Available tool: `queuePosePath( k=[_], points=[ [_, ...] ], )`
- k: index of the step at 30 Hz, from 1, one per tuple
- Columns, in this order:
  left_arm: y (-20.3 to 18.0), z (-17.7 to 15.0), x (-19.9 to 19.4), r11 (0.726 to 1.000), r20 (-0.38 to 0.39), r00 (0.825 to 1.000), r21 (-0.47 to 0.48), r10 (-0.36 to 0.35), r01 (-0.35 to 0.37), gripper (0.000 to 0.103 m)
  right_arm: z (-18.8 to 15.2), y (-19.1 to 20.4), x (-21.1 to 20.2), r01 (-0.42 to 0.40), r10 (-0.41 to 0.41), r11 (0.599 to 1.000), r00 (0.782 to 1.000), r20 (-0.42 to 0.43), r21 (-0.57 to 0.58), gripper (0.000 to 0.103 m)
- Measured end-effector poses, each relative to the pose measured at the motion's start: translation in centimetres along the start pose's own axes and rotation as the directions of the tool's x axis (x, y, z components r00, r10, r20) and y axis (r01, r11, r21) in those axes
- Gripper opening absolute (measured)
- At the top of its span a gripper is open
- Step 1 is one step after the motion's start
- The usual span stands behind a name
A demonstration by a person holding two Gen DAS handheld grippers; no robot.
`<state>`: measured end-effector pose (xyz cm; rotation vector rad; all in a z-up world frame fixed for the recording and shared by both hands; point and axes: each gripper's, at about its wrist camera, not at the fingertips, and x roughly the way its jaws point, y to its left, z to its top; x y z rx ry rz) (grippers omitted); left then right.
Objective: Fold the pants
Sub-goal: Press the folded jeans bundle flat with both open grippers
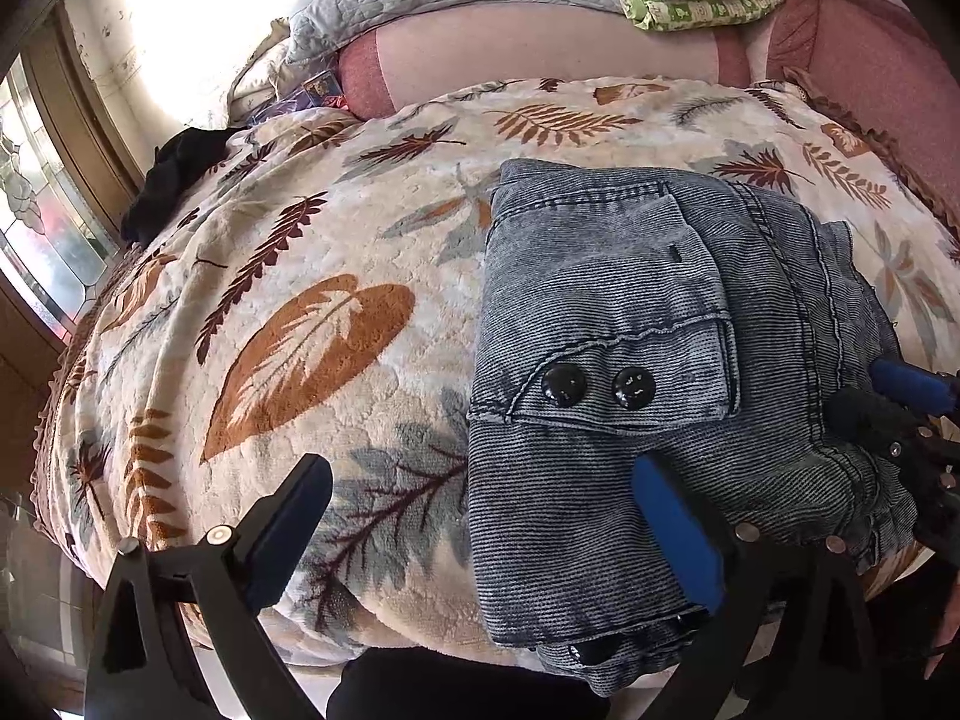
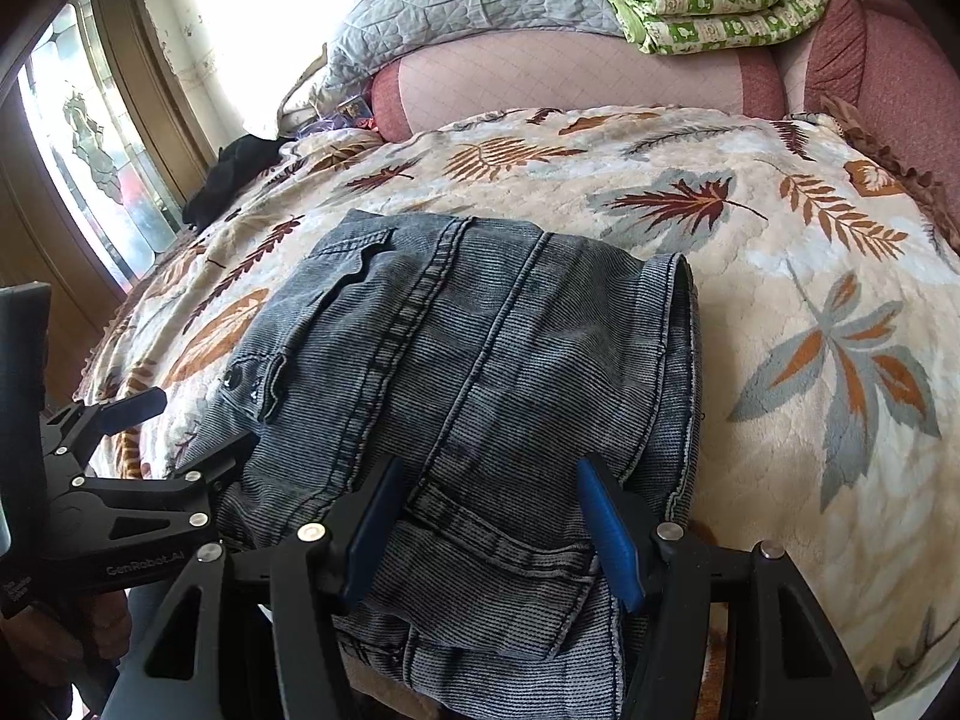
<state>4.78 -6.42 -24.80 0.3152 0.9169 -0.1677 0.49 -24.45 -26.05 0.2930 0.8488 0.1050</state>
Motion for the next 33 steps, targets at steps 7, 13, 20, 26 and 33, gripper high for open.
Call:
queuePosePath(
  k=[7, 13, 20, 26, 33],
  points=[
    [0.0, 0.3, -1.6, 1.0, 0.032, 0.999, 0.016, 0.026, -0.027, 0.1, 0.5, -1.3, -1.6, -0.083, 0.077, 0.993, 0.995, 0.065, 0.089, 0.064],
    [-0.1, 1.2, -4.0, 0.999, 0.094, 0.995, 0.032, 0.034, -0.038, 0.1, 1.1, -2.5, -2.9, -0.119, 0.101, 0.983, 0.986, 0.132, 0.142, 0.064],
    [-0.2, 2.3, -6.7, 0.999, 0.153, 0.988, 0.034, 0.032, -0.037, 0.1, 1.4, -3.3, -3.6, -0.125, 0.098, 0.978, 0.983, 0.155, 0.17, 0.064],
    [-0.3, 2.6, -7.7, 0.999, 0.169, 0.985, 0.033, 0.037, -0.043, 0.1, 1.4, -3.9, -4.0, -0.113, 0.083, 0.976, 0.983, 0.162, 0.187, 0.068],
    [-0.2, 2.7, -7.8, 0.998, 0.167, 0.985, 0.03, 0.043, -0.049, 0.1, 1.3, -4.7, -4.0, -0.106, 0.072, 0.971, 0.985, 0.16, 0.215, 0.068]
  ],
)
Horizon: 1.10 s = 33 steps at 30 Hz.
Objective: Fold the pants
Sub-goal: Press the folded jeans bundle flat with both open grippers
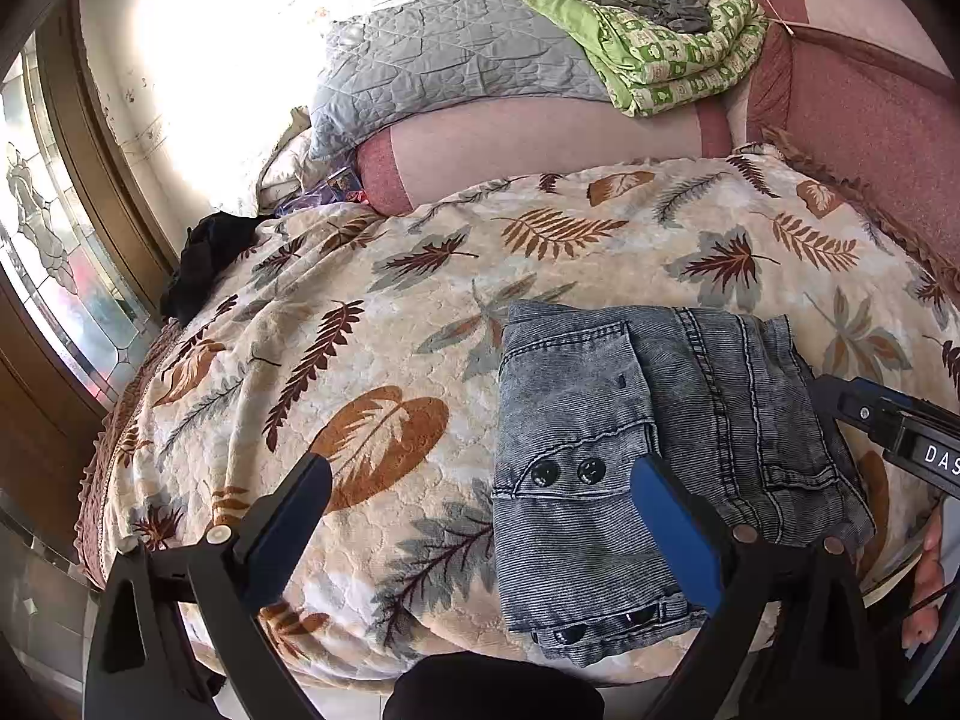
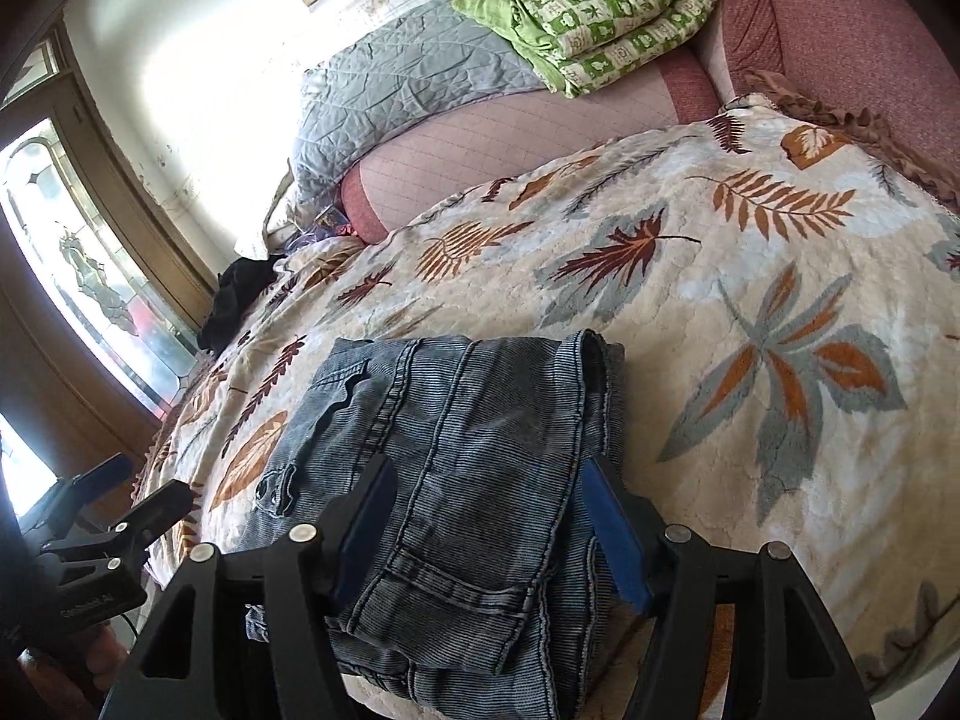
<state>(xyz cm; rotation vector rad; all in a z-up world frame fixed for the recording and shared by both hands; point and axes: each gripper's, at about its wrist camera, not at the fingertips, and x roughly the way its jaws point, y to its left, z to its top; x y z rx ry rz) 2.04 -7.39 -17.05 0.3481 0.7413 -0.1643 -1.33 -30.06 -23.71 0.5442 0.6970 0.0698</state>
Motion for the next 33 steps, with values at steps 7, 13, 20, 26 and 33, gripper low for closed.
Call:
queuePosePath(
  k=[7, 13, 20, 26, 33],
  points=[
    [0.4, -0.1, 0.2, 1.0, -0.006, 1.0, -0.012, 0.007, -0.007, 0.1, 0.1, -0.5, 0.0, 0.009, -0.009, 1.0, 1.0, 0.001, 0.02, 0.068],
    [0.6, -0.2, 0.6, 1.0, -0.016, 1.0, -0.02, 0.008, -0.008, 0.1, 0.2, -0.7, 0.1, 0.02, -0.02, 0.999, 1.0, 0.0, 0.033, 0.068],
    [0.8, -0.3, 0.9, 1.0, -0.026, 1.0, -0.025, 0.011, -0.012, 0.1, 0.3, -1.1, 0.1, 0.028, -0.027, 0.998, 1.0, -0.003, 0.05, 0.068],
    [0.9, -0.4, 1.2, 0.999, -0.035, 0.999, -0.033, 0.013, -0.014, 0.1, 0.4, -1.3, 0.1, 0.03, -0.03, 0.998, 1.0, -0.003, 0.059, 0.068],
    [1.1, -0.6, 1.4, 0.999, -0.04, 0.999, -0.039, 0.012, -0.014, 0.1, 0.3, -1.4, 0.3, 0.038, -0.038, 0.997, 0.999, -0.007, 0.062, 0.068]
  ],
)
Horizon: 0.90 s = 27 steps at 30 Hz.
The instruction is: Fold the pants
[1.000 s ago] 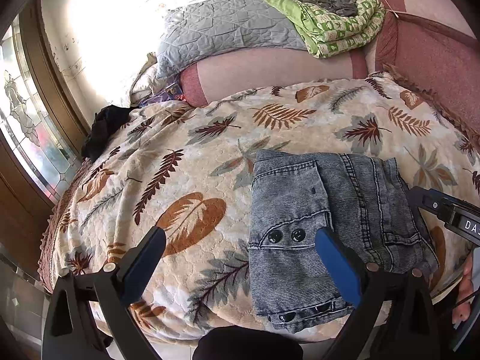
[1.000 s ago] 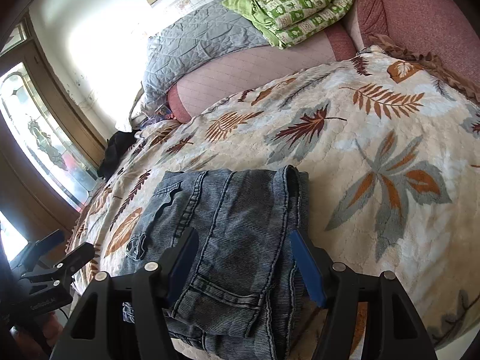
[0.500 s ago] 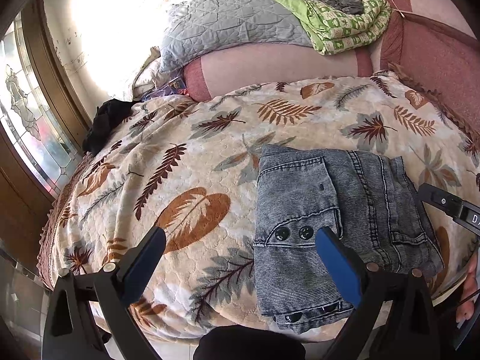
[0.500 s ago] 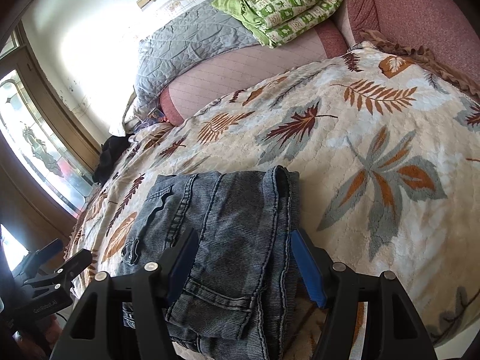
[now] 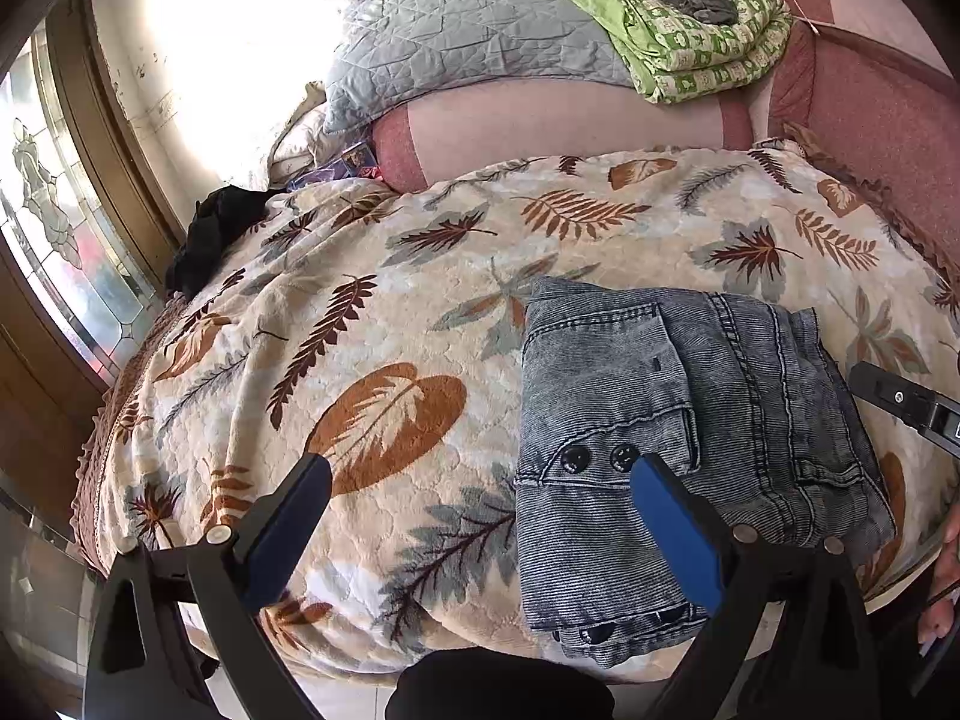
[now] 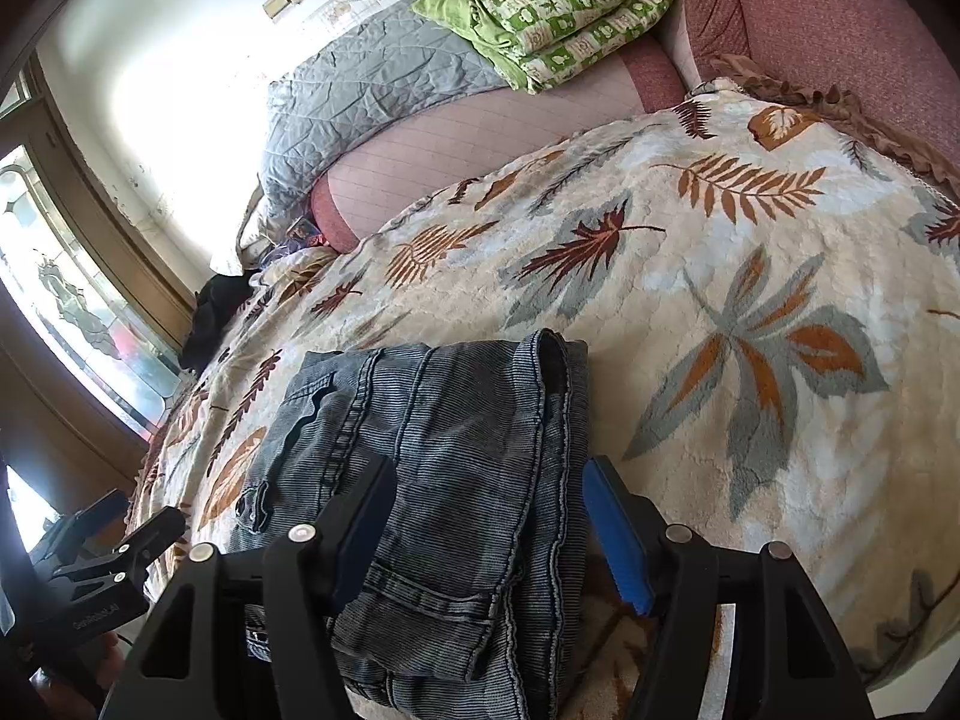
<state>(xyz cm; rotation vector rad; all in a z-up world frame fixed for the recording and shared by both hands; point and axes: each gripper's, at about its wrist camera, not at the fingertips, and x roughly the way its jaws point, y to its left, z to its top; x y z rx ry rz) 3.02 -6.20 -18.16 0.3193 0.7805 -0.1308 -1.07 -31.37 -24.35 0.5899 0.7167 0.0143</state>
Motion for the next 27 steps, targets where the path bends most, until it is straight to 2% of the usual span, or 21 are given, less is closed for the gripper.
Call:
queuePosePath(
  k=[27],
  points=[
    [0.11, -0.34, 1.0, 1.0, -0.025, 1.0, -0.007, -0.004, 0.004, 0.1, -0.12, 0.03, 0.55, 0.012, -0.012, 1.0, 1.0, -0.015, 0.005, 0.07]
  ],
)
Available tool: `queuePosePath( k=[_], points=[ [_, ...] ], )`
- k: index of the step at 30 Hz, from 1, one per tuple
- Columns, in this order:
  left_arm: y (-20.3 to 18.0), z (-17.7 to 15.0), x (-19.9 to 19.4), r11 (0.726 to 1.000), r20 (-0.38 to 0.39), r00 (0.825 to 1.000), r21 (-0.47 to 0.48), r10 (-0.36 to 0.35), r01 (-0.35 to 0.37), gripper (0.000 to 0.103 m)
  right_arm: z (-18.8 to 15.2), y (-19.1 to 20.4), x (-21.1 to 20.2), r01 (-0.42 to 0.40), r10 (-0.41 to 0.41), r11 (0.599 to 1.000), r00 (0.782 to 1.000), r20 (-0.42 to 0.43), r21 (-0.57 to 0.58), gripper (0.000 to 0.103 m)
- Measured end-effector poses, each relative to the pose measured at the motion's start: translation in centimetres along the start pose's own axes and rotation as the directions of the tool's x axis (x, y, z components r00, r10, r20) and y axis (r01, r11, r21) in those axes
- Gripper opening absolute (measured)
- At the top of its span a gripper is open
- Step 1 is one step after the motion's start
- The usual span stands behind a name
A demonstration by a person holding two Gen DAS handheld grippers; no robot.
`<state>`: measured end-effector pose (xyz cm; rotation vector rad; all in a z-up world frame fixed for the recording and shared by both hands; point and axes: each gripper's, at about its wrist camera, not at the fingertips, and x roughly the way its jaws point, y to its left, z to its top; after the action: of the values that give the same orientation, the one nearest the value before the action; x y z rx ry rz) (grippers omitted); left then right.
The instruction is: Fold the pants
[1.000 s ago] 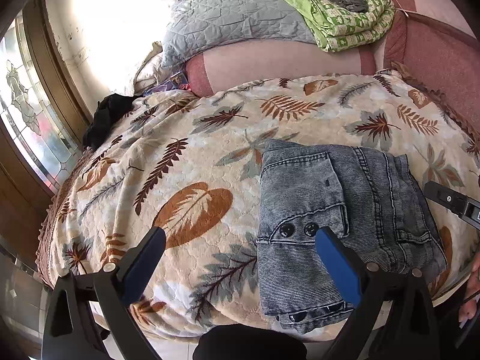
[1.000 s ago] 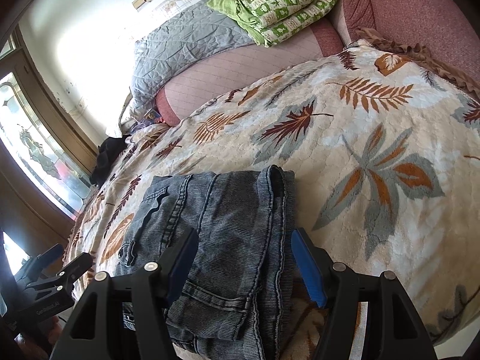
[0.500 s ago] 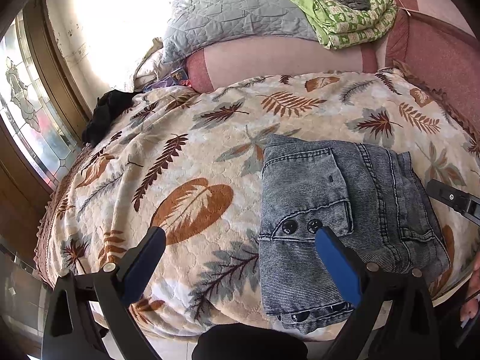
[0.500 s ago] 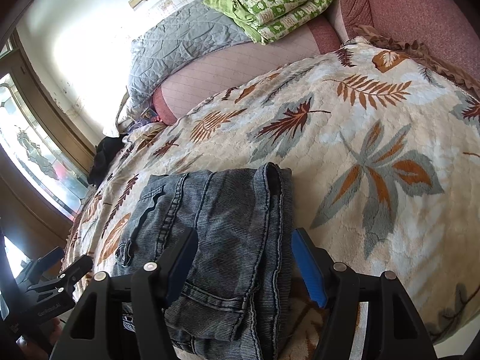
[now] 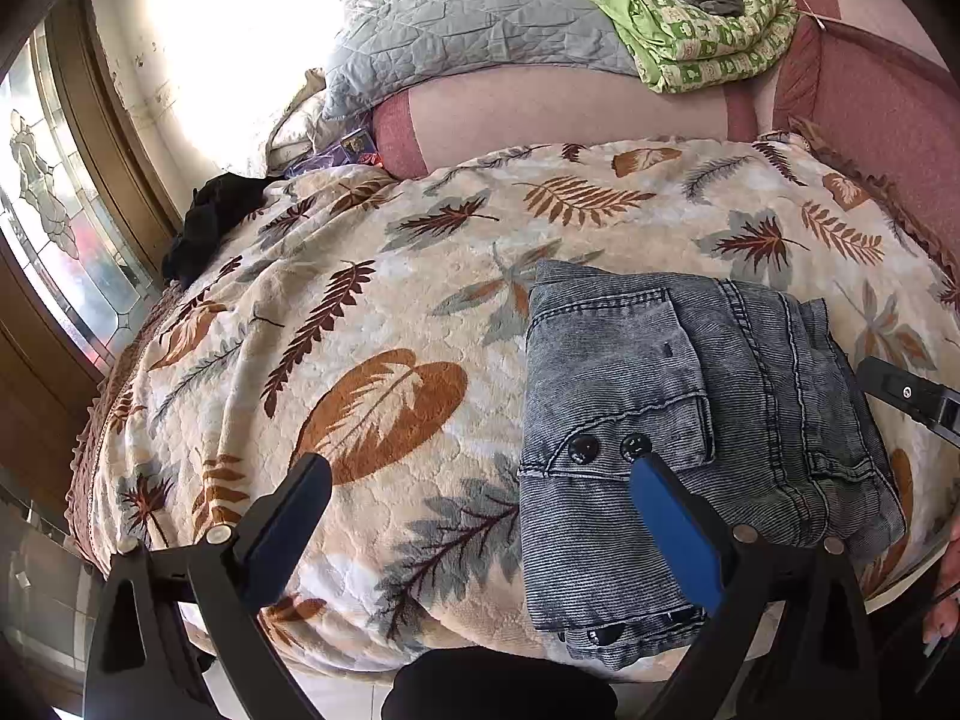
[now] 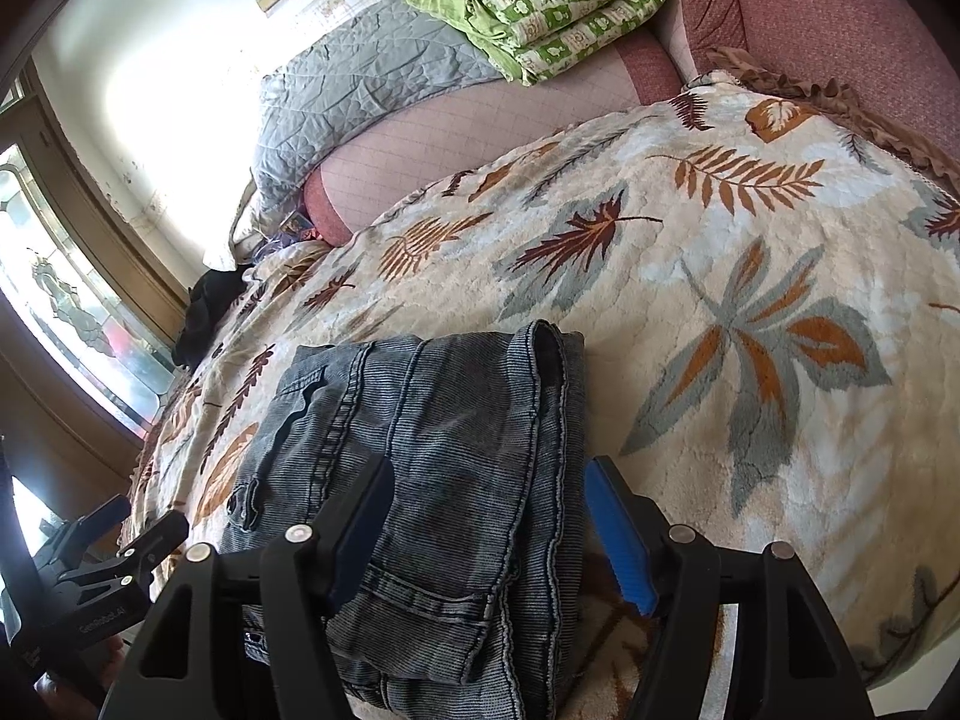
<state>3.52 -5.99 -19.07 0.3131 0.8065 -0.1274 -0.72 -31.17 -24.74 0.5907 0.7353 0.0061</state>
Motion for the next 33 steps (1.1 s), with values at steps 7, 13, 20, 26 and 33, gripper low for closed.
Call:
queuePosePath(
  k=[7, 13, 20, 26, 33],
  points=[
    [-0.03, -0.04, 0.27, 1.0, -0.003, 1.0, -0.001, 0.0, 0.0, 0.1, 0.01, 0.0, 0.02, -0.001, 0.0, 1.0, 1.0, -0.002, -0.002, 0.07],
    [-0.02, -0.04, 0.31, 1.0, -0.004, 1.0, 0.001, -0.001, 0.001, 0.1, 0.0, 0.01, 0.07, -0.001, 0.001, 1.0, 1.0, -0.003, -0.002, 0.07],
    [-0.1, 0.15, 0.2, 1.0, -0.001, 1.0, 0.006, -0.002, 0.002, 0.1, -0.03, 0.12, 0.21, 0.0, 0.0, 1.0, 1.0, -0.007, -0.007, 0.07],
    [-0.17, 0.24, 0.18, 1.0, 0.0, 1.0, 0.011, -0.003, 0.003, 0.1, -0.01, 0.09, 0.24, 0.001, -0.001, 1.0, 1.0, -0.007, -0.005, 0.07],
    [-0.25, 0.25, 0.19, 1.0, -0.001, 1.0, 0.011, -0.004, 0.004, 0.1, -0.04, 0.11, 0.27, -0.001, 0.001, 1.0, 1.0, -0.009, -0.005, 0.07]
  ],
)
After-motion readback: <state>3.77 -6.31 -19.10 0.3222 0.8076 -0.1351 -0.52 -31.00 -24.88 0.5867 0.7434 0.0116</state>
